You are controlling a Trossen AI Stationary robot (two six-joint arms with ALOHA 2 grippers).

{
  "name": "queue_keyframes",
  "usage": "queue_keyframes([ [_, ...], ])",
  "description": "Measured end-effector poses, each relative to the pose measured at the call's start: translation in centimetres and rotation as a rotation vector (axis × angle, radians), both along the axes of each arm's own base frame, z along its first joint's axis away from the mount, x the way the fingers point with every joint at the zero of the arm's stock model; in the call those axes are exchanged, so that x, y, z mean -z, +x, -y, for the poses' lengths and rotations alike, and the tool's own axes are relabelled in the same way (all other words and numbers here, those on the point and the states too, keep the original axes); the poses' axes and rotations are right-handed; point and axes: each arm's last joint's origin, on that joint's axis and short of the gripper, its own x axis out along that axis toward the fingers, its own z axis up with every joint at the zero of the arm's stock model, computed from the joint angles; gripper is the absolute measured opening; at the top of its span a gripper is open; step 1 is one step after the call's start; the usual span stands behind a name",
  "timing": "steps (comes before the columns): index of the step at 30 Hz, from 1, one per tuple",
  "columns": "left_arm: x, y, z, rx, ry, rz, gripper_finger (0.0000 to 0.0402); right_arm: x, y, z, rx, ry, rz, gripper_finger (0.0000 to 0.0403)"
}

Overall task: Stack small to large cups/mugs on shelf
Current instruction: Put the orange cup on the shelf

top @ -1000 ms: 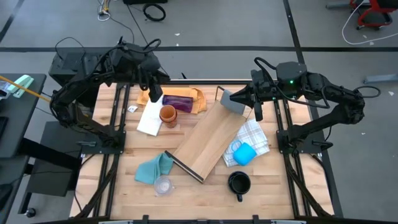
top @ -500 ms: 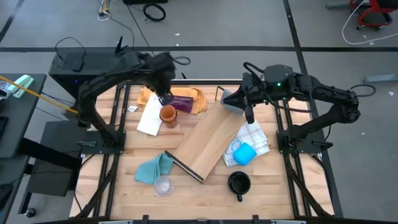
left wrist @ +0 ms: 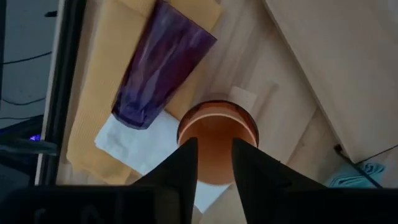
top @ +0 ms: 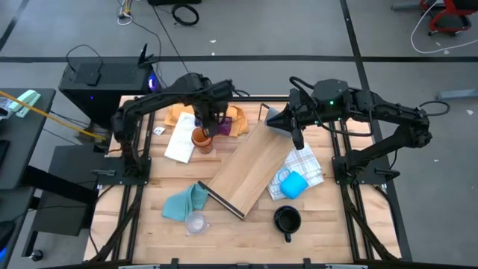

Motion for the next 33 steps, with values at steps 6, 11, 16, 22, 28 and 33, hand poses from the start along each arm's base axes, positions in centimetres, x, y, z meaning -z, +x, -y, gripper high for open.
queue_keyframes([
  [6,0.1,0.2,0.3,0.081,0.005,-0.014,0.0148,0.0,0.0,0.0,0.000,0.000,0.000,0.0041],
  [11,0.1,0.2,0.2,0.136,0.022,-0.027,0.0167,0.0,0.0,0.0,0.000,0.000,0.000,0.0041],
  [16,0.0,0.7,0.1,0.132,0.042,0.025,0.0166,0.0,0.0,0.0,-0.005,-0.011,0.000,0.0041],
  [22,0.1,0.2,0.0,0.115,0.016,-0.010,0.0153,0.0,0.0,0.0,-0.006,-0.014,0.000,0.0041],
  [28,-3.6,-1.7,-1.2,0.039,-0.037,0.290,0.0138,0.0,0.0,0.0,-0.007,-0.017,0.000,0.0041],
  [33,-9.0,-3.8,-0.9,0.063,0.060,0.679,0.0121,0.0,0.0,0.0,-0.005,-0.012,0.001,0.0041],
])
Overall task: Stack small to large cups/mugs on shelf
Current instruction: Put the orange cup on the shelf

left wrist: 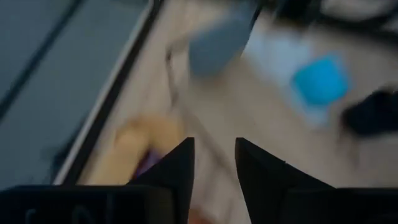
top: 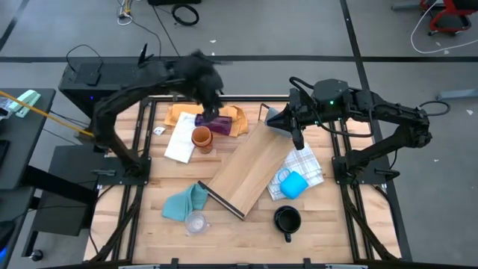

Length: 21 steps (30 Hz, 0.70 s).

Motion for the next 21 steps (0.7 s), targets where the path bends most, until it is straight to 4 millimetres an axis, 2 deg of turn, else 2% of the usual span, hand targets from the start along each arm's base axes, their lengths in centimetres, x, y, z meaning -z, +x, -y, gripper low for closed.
queue_keyframes([
  [3,-2.3,-1.2,0.5,0.068,0.033,0.249,0.0113,0.0,0.0,0.0,0.000,-0.001,0.000,0.0041],
  [5,-2.8,-1.2,1.2,0.132,0.041,0.430,0.0109,0.0,0.0,0.0,0.001,-0.001,0.000,0.0041],
  [7,-2.2,-0.8,1.8,0.197,0.055,0.593,0.0106,0.0,0.0,0.1,0.003,-0.001,0.000,0.0041],
  [11,1.7,-0.2,3.1,0.271,0.103,0.776,0.0099,0.0,0.0,0.1,0.004,-0.001,0.000,0.0041],
  [14,5.2,-0.7,3.5,0.276,0.120,0.709,0.0094,0.0,0.0,0.1,0.005,0.003,0.001,0.0041],
  [17,9.0,-1.8,3.1,0.213,0.099,0.485,0.0087,0.0,0.0,0.1,0.006,0.005,0.001,0.0041],
  [21,11.9,-4.2,1.8,0.109,0.074,0.182,0.0081,0.0,0.0,0.1,0.006,0.006,0.001,0.0041],
])
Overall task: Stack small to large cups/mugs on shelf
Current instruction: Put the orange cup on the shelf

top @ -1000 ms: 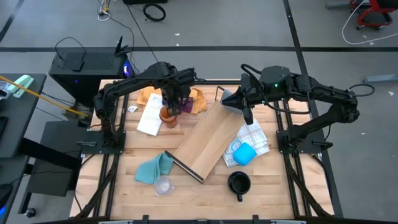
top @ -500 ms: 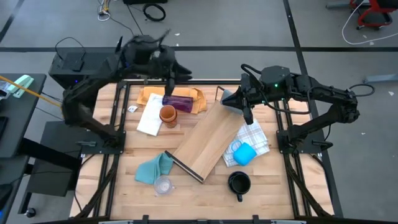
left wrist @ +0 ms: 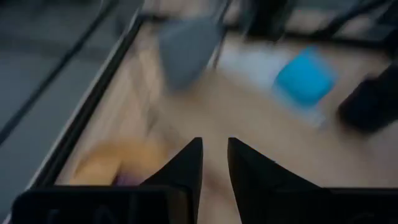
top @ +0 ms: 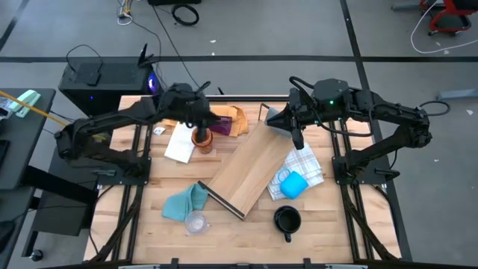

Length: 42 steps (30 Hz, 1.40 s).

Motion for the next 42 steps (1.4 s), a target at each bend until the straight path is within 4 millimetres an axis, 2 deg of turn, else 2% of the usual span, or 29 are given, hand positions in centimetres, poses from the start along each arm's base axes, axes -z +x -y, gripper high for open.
queue_keyframes([
  [4,2.0,-2.0,-1.3,-0.075,-0.104,-0.183,0.0081,0.0,0.0,0.0,0.006,0.014,0.000,0.0041],
  [11,2.5,-3.4,-2.2,-0.136,-0.190,-0.258,0.0086,0.1,0.2,0.2,0.013,0.015,-0.005,0.0041],
  [17,3.3,-4.5,-1.9,-0.170,-0.230,-0.389,0.0079,0.6,1.0,0.3,0.019,0.019,-0.024,0.0041],
  [27,3.5,-4.9,-2.0,-0.264,-0.198,-0.457,0.0100,1.6,2.4,0.4,0.019,0.022,-0.064,0.0041],
  [35,3.9,-4.8,-2.0,-0.370,-0.330,-0.465,0.0135,1.5,2.6,0.4,0.022,0.027,-0.048,0.0041],
  [42,5.3,-3.9,-2.0,-0.358,-0.394,-0.537,0.0180,1.3,2.6,0.4,0.014,0.030,-0.036,0.0041],
])
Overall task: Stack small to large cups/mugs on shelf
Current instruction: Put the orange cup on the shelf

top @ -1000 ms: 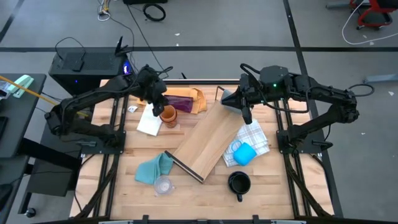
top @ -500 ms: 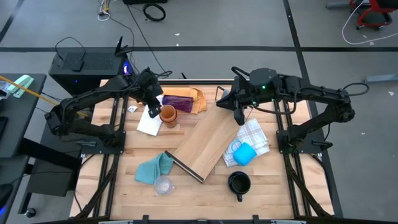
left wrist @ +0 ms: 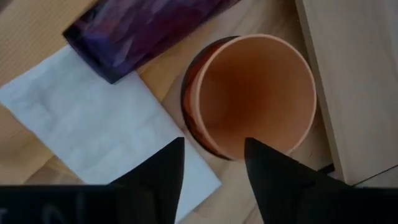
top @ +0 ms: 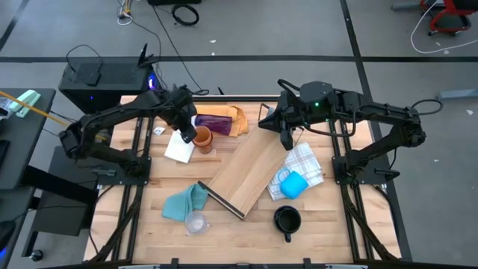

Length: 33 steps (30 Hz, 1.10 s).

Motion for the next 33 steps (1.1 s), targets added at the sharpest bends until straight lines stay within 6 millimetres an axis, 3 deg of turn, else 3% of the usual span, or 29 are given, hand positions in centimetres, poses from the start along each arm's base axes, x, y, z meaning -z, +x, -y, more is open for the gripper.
queue_keyframes([
  [11,1.6,1.1,-0.7,-0.049,-0.009,-0.067,0.0208,0.0,0.0,-0.5,-0.021,0.002,0.000,0.0041],
  [33,1.3,1.8,-1.2,-0.063,0.035,0.018,0.0177,0.0,0.0,-0.5,-0.023,0.002,0.000,0.0041],
])
